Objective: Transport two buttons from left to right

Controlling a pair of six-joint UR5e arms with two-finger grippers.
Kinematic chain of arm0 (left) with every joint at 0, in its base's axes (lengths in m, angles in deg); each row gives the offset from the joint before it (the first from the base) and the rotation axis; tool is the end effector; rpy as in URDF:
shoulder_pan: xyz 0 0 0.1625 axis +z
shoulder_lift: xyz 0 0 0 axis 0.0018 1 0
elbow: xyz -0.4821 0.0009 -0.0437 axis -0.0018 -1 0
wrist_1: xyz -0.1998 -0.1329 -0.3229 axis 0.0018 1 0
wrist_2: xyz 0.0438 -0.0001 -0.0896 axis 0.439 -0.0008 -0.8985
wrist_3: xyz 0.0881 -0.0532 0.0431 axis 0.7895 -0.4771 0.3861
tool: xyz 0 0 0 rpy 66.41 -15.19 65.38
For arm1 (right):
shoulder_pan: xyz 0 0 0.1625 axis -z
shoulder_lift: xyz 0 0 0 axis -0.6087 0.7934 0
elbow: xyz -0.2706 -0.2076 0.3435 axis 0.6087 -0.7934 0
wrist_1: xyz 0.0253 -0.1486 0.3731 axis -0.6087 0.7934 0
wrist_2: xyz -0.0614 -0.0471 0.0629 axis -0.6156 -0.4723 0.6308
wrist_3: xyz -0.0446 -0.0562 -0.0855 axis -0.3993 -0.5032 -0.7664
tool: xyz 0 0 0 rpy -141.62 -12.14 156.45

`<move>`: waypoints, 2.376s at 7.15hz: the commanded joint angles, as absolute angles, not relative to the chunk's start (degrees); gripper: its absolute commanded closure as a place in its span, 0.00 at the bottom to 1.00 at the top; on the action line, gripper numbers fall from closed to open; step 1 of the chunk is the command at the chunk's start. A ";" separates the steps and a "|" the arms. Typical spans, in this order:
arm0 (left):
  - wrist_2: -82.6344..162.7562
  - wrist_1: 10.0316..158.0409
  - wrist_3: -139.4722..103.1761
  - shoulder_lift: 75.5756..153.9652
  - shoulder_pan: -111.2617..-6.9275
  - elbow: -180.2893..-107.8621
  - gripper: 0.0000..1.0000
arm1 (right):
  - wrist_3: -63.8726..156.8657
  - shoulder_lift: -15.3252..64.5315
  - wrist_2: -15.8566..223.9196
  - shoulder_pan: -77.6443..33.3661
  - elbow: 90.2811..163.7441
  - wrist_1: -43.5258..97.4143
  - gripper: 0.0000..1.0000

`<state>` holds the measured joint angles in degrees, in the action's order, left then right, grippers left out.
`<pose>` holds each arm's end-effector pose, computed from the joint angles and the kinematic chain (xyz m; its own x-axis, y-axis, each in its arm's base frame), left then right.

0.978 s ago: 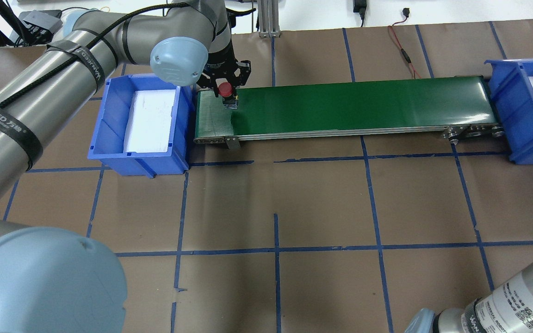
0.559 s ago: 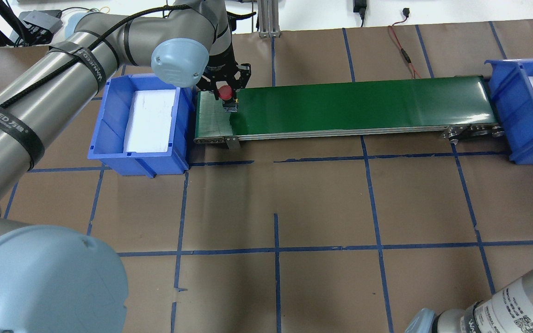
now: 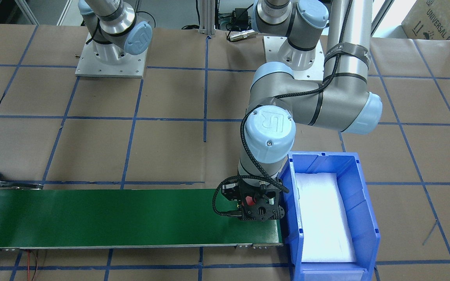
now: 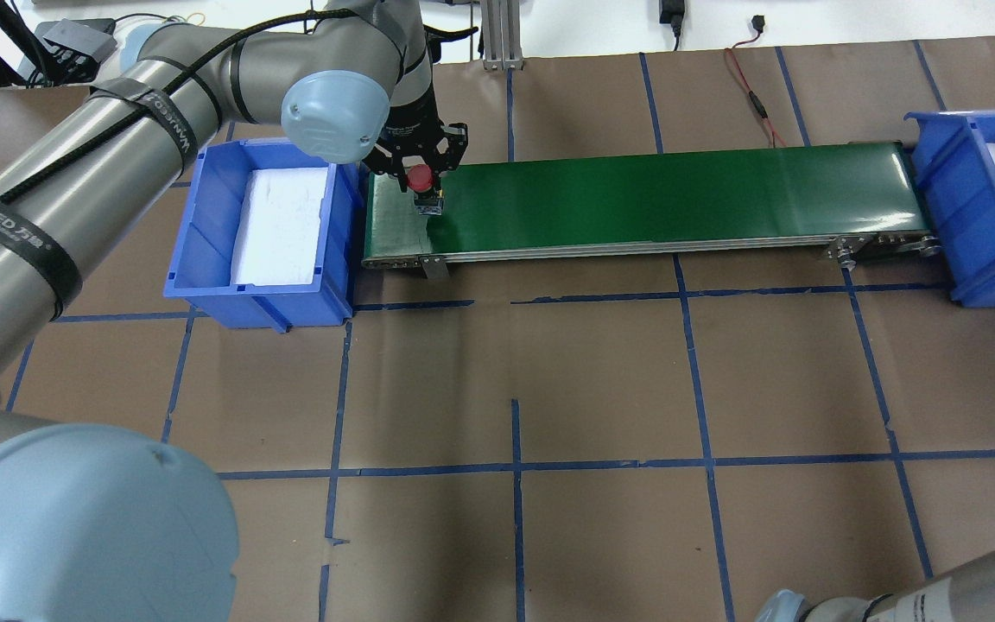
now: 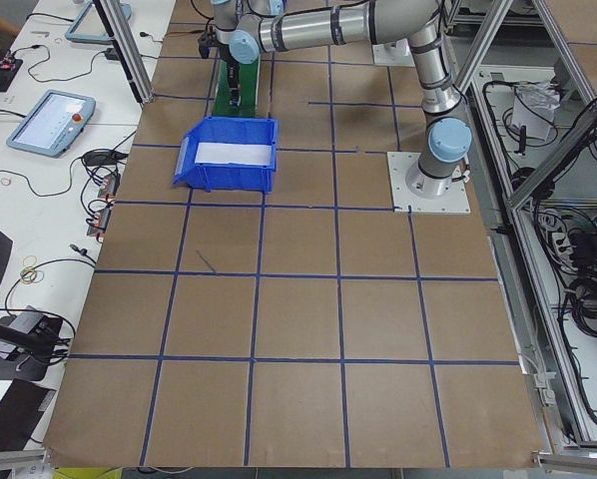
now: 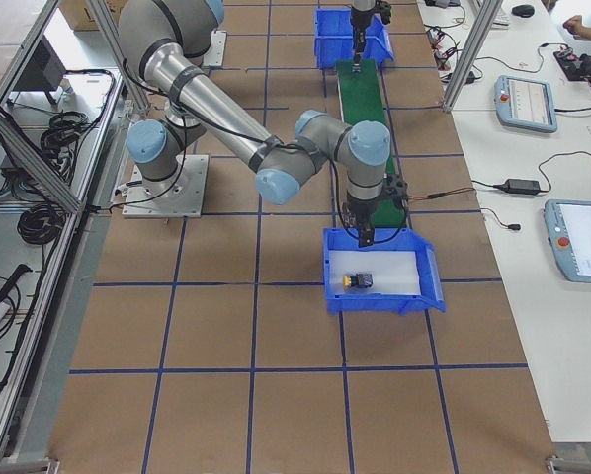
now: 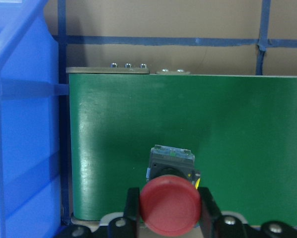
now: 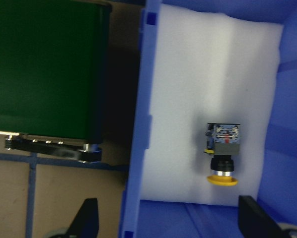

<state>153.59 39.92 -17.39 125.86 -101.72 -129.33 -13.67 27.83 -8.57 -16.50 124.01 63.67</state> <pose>-0.2725 -0.6701 0.3586 -0.9988 -0.0381 -0.0298 -0.0374 0.9990 -0.0241 -0.2540 -0.5776 0.4159 -0.9887 -0.1301 0.0740 -0.1364 0.9867 -0.0882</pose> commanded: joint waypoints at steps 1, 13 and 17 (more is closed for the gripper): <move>153.62 39.92 -17.48 125.85 -101.68 -129.74 0.20 | -7.84 33.70 -8.55 -22.51 128.83 61.83 0.00; 153.17 52.66 -11.94 100.54 -88.84 -138.53 0.00 | 32.89 44.27 -8.64 -47.41 124.54 38.79 0.00; 153.53 54.33 -12.47 98.96 -89.02 -139.33 0.00 | 32.81 44.27 -8.55 -47.67 124.55 39.05 0.00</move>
<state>153.37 53.75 -12.50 99.50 -89.28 -139.12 32.89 44.27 -8.50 -47.63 124.60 39.03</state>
